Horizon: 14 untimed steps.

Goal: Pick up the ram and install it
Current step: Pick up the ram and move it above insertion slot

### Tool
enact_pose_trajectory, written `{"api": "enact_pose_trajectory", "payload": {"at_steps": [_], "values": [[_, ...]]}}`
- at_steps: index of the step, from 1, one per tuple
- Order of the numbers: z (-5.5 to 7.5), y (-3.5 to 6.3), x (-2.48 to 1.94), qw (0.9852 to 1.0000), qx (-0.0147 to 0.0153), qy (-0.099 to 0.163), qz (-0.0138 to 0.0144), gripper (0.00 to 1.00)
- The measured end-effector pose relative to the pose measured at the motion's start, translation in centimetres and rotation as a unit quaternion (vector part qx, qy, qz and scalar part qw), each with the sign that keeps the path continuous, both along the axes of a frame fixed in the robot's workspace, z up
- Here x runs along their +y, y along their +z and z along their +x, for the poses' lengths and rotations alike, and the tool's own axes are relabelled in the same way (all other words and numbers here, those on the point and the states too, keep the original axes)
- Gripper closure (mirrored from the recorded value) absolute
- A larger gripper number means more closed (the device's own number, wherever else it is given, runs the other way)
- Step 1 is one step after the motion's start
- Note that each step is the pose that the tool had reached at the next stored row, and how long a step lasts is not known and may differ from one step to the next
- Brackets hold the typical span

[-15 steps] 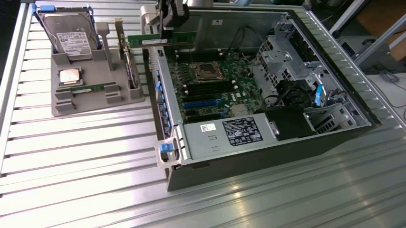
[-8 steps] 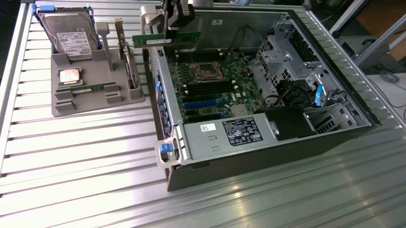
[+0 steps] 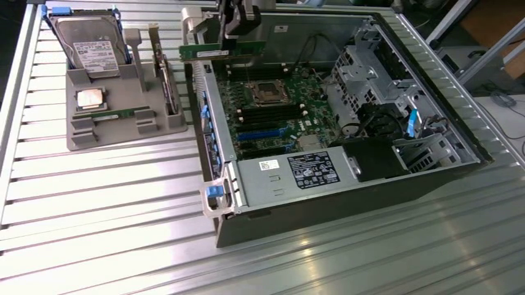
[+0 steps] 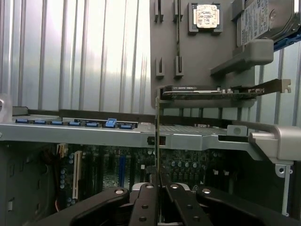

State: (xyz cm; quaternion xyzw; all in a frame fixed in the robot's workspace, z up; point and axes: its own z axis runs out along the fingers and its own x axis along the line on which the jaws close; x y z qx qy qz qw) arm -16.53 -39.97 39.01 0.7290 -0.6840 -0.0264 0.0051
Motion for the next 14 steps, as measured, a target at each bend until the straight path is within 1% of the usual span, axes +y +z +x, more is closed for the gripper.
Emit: {"api": "enact_pose_trajectory", "payload": {"at_steps": [7,14], "values": [[1.2,0.00,0.00,1.0000,0.0000,0.000,0.0000,0.88],[2.9,0.00,0.00,1.0000,0.0000,0.000,0.0000,0.88]]}}
